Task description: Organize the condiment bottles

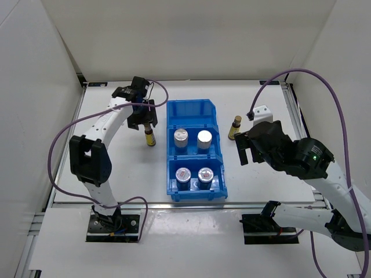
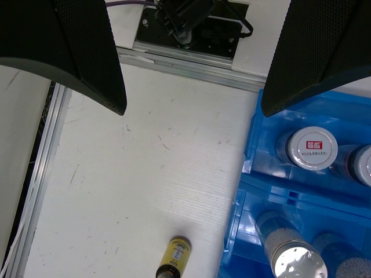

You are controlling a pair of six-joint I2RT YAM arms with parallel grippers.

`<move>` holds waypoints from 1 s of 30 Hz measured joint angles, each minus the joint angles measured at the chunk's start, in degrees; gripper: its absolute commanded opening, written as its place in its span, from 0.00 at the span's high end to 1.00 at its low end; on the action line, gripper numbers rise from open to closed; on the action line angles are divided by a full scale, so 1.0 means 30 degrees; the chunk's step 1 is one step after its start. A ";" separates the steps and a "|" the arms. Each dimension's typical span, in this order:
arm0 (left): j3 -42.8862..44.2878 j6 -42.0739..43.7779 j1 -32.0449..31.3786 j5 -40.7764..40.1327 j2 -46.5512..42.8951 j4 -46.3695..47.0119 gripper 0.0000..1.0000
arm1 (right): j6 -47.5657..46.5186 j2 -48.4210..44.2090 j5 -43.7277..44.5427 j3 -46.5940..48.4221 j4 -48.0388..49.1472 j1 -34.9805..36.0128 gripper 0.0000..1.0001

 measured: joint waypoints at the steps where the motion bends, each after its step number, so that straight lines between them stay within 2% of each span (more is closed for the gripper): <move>1: 0.0022 0.0015 0.0000 0.0000 0.0153 0.0029 0.23 | 0.0000 0.0007 0.0000 -0.0066 0.0015 0.0000 0.00; 6: 0.0022 0.0211 0.0000 0.0000 0.1086 0.0124 0.37 | 0.0000 0.0015 0.0000 -0.0211 0.0015 0.0000 0.00; 15: 0.0372 0.0495 0.0000 -0.0029 0.1435 0.0160 0.52 | -0.0007 0.0015 0.0000 -0.0211 0.0015 0.0000 0.00; 19: 0.0583 0.0656 0.0000 -0.0051 0.1450 0.0233 0.66 | -0.0007 0.0015 0.0000 -0.0211 0.0015 0.0000 0.00; 24: 0.0648 0.0831 0.0000 -0.0058 0.1450 0.0146 0.76 | -0.0007 -0.0015 -0.0007 -0.0350 0.0022 0.0000 0.00; 28: 0.1384 0.0933 0.0000 -0.0109 0.1443 -0.0408 0.89 | 0.0000 -0.0015 -0.0007 -0.0466 0.0022 0.0000 0.00; 30: 0.2295 0.0933 -0.0044 -0.0233 0.1377 -0.0852 0.89 | 0.0007 -0.0015 -0.0007 -0.0466 0.0022 0.0000 0.00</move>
